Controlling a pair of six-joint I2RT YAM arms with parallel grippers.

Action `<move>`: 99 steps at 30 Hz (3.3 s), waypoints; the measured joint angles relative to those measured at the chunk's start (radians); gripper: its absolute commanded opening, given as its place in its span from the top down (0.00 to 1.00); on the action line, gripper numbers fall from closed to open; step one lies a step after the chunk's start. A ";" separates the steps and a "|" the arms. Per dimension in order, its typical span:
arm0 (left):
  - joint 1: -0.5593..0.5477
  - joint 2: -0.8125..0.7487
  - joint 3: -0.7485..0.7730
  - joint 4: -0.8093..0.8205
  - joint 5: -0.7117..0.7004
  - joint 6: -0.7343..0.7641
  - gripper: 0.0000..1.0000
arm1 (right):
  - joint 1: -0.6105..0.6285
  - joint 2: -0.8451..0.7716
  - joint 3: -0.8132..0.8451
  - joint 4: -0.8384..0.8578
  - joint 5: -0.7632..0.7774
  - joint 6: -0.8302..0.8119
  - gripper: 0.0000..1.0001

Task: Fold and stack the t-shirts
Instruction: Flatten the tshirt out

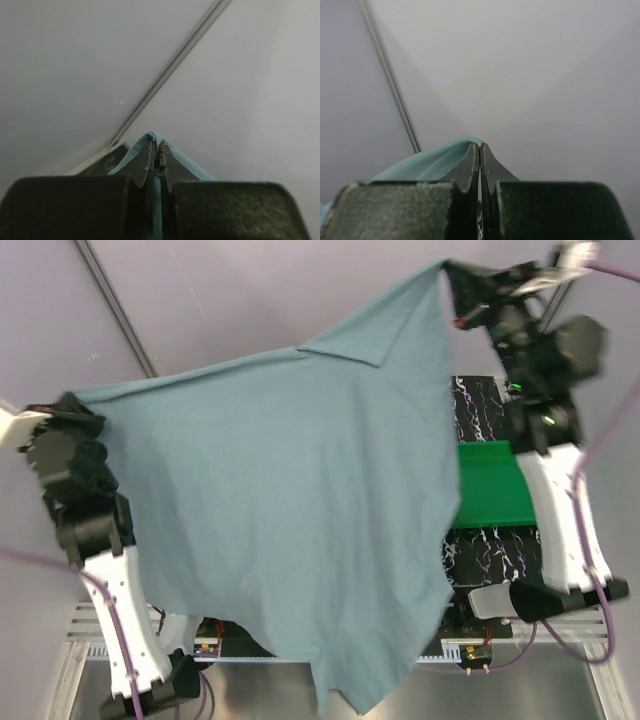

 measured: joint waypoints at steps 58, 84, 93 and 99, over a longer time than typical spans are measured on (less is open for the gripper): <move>-0.105 0.303 0.466 0.348 0.167 0.129 1.00 | -0.087 0.315 0.683 -0.119 -0.054 -0.243 1.00; -0.202 0.091 0.504 0.205 -0.019 0.278 1.00 | -0.087 -0.130 0.367 0.068 -0.212 -0.103 1.00; -0.206 0.274 0.220 0.412 -0.009 0.248 1.00 | -0.087 0.137 0.257 0.222 -0.119 -0.161 1.00; -0.207 0.498 0.232 0.462 0.010 0.236 1.00 | -0.087 0.410 0.288 0.201 -0.038 -0.204 1.00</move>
